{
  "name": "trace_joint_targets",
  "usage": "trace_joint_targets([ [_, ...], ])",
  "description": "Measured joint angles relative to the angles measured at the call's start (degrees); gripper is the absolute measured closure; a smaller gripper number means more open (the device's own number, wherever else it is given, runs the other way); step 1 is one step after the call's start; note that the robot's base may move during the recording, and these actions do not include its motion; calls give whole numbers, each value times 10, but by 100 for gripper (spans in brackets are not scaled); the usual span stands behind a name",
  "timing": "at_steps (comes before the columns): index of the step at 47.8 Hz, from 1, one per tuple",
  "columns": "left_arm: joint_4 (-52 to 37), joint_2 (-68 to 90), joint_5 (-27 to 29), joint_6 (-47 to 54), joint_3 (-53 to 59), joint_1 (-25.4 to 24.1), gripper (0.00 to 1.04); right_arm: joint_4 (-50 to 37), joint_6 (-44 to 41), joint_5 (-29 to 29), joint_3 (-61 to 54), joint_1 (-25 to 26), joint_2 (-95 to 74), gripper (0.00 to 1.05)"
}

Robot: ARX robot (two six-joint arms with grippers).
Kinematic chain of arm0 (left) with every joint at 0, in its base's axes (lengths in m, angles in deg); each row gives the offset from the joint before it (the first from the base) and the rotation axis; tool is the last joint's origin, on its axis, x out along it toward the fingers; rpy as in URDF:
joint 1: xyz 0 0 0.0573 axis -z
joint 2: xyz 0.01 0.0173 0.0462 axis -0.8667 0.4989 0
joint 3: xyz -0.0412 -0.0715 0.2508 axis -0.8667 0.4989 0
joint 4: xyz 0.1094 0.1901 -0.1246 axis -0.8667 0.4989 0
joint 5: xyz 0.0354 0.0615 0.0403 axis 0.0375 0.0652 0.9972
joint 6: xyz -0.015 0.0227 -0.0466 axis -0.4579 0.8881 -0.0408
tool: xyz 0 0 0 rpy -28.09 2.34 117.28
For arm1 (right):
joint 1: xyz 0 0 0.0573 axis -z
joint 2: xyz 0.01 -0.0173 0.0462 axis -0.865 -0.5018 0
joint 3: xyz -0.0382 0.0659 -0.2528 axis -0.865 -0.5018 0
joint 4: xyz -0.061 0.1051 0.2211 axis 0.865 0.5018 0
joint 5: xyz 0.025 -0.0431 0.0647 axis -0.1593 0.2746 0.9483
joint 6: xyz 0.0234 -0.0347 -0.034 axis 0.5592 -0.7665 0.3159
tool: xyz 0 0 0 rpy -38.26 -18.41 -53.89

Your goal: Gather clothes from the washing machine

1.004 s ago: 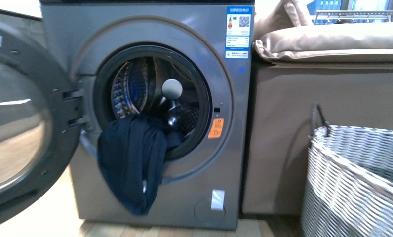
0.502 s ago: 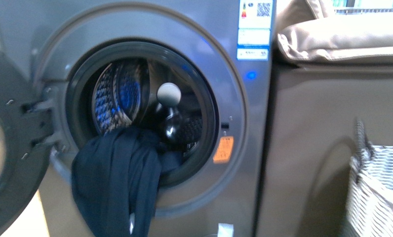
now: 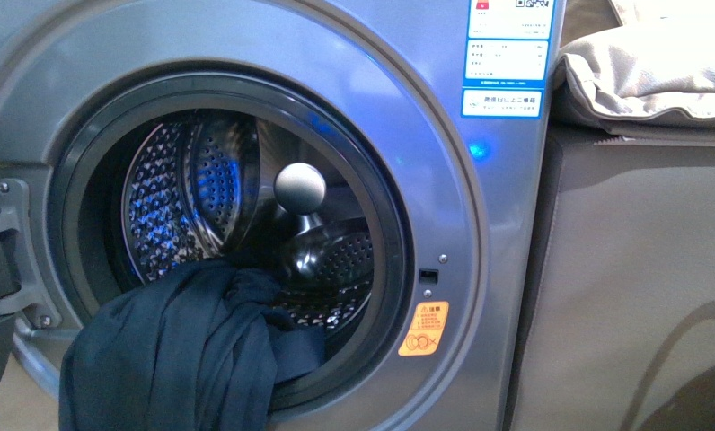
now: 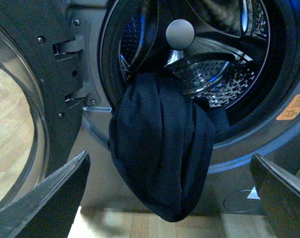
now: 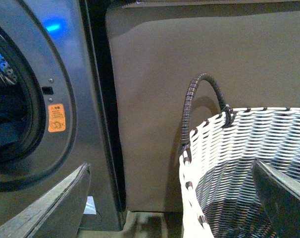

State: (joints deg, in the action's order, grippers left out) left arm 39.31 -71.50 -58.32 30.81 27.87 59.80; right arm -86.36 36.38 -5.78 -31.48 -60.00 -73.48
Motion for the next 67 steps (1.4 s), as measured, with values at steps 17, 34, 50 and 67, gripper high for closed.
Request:
trace_joint_targets([
  [17,-316,394,-186,-129,-100,-50,7,0,0,0,0,0,0,8],
  [34,-423,682,-159,-101,-236,-3,7,0,0,0,0,0,0,8],
  [50,-444,865,-151,-81,-341,7,7,0,0,0,0,0,0,8],
  [67,-429,984,-118,-59,-440,27,7,0,0,0,0,0,0,8],
])
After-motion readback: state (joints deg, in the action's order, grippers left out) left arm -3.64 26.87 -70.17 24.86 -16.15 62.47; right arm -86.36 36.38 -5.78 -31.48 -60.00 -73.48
